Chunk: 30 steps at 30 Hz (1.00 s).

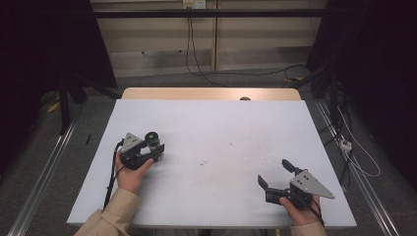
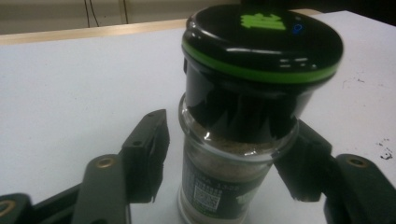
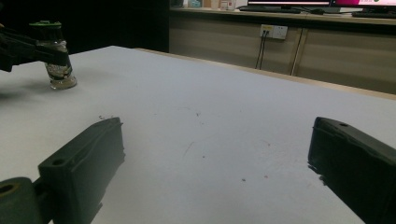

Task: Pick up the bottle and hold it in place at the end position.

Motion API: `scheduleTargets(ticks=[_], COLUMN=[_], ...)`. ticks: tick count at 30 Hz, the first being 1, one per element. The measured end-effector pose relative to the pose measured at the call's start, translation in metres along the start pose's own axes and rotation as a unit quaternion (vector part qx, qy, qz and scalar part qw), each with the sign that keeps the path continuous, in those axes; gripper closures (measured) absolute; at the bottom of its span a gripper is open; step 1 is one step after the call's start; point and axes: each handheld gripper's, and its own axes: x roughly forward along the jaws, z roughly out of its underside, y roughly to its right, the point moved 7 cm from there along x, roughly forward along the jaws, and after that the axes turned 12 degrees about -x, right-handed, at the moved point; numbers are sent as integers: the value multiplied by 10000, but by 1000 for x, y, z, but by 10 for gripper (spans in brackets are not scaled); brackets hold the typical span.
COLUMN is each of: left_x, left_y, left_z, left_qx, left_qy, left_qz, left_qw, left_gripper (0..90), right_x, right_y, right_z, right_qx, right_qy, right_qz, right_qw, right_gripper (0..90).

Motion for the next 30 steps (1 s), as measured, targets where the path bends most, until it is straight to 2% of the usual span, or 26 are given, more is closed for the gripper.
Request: scheduleTargets(ticks=[4,7,10,14,22,27,30], left_x=[2,3,2,3,8,15,17], left_y=[0,3,3,3,16,26,29], left_z=[1,0,-1,-2,-9,-10,-12], left_qx=[10,20,94,5,98,233,228], left_qy=[-44,11,22,48,24,-76,-77], left_qz=[-3,40,-10,25,211,291,336], left_qw=[10000,10000,10000,10000,9997,9993,9991], left_gripper=[466,517,524,529,531,531,531], right_x=[0,0,0,0,1,1,1], right_y=[0,-1,0,0,0,0,0], right_z=[0,0,0,-1,-1,0,-1], right_qx=[-21,-16,-17,-29,-19,47,55], right_qy=[-8,2,4,11,19,1,3], right_qz=[1,-9,-10,10,-12,-16,-29], right_qw=[10000,10000,10000,10000,10000,10000,10000], right_gripper=[31,31,31,32,32,33,33])
